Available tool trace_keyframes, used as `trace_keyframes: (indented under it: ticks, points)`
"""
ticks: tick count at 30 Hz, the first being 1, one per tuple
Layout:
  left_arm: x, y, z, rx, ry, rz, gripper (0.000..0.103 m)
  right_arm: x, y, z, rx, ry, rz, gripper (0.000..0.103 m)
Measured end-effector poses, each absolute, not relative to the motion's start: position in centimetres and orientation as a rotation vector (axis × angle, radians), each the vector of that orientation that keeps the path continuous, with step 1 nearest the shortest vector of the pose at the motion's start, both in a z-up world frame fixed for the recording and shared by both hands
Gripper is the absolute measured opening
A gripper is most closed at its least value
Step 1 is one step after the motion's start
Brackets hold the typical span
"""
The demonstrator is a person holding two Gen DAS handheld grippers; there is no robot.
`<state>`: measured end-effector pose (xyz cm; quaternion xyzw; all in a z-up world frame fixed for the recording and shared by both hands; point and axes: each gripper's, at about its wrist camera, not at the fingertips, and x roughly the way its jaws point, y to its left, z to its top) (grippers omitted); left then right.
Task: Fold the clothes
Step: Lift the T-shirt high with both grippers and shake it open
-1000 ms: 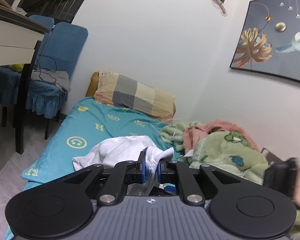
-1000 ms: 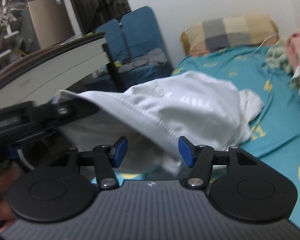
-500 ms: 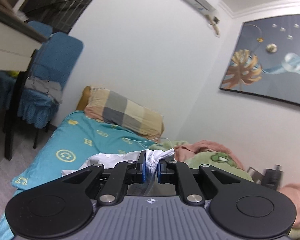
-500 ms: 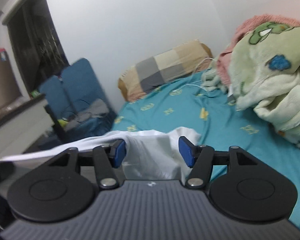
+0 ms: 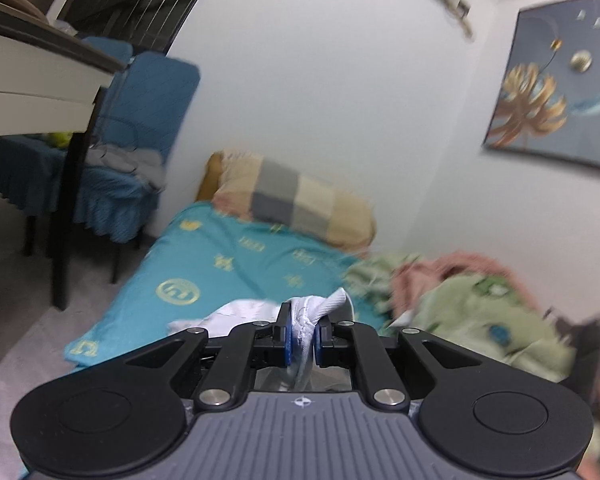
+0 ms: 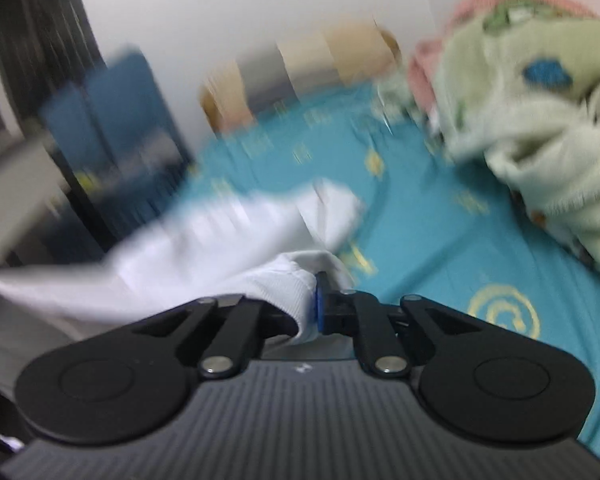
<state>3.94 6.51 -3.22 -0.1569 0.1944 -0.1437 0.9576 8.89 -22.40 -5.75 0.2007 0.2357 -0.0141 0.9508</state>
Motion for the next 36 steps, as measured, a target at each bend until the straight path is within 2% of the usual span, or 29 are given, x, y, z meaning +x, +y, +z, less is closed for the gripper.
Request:
trace_keyframes:
  ticks: [3,6,9,11,16,25,30,33,35,36]
  points:
    - [5.3,5.9,-4.8,-0.267,0.535,-0.266,0.013,8.1,-23.1,-4.9,0.473,0.446,0.042,0.008]
    - [5.7,5.0,-6.5,-0.172,0.645,-0.233,0.023,8.1,-23.3,-4.7,0.490,0.465,0.078,0.008]
    - [5.4,3.9,-7.4,-0.076,0.696,-0.213,0.040,8.3,-23.4,-4.5,0.512,0.479,0.107,0.008]
    - [5.0,3.3,-7.4,-0.040,0.690,-0.217,0.058,8.3,-23.5,-4.3,0.524,0.480,0.131,0.008]
    - [4.8,1.2,-8.0,-0.075,0.678,-0.199,0.069,7.5,-23.5,-3.4,0.547,0.451,0.201,0.008]
    - [5.2,1.6,-11.4,-0.359,0.809,0.056,0.068,6.0,-22.4,-2.1,0.492,0.368,0.222,0.008]
    - [4.9,2.2,-12.1,-0.337,0.920,0.113,0.062,5.5,-23.6,-1.7,0.465,0.299,0.070,0.009]
    - [4.7,2.1,-11.7,-0.314,0.907,0.117,0.050,5.8,-24.7,-2.2,0.465,0.299,-0.036,0.009]
    - [4.6,2.3,-11.0,-0.311,0.870,0.119,0.034,6.6,-25.4,-2.9,0.454,0.353,-0.106,0.009]
    - [4.6,2.5,-10.5,-0.312,0.845,0.121,0.030,7.0,-25.7,-3.4,0.457,0.390,-0.131,0.009]
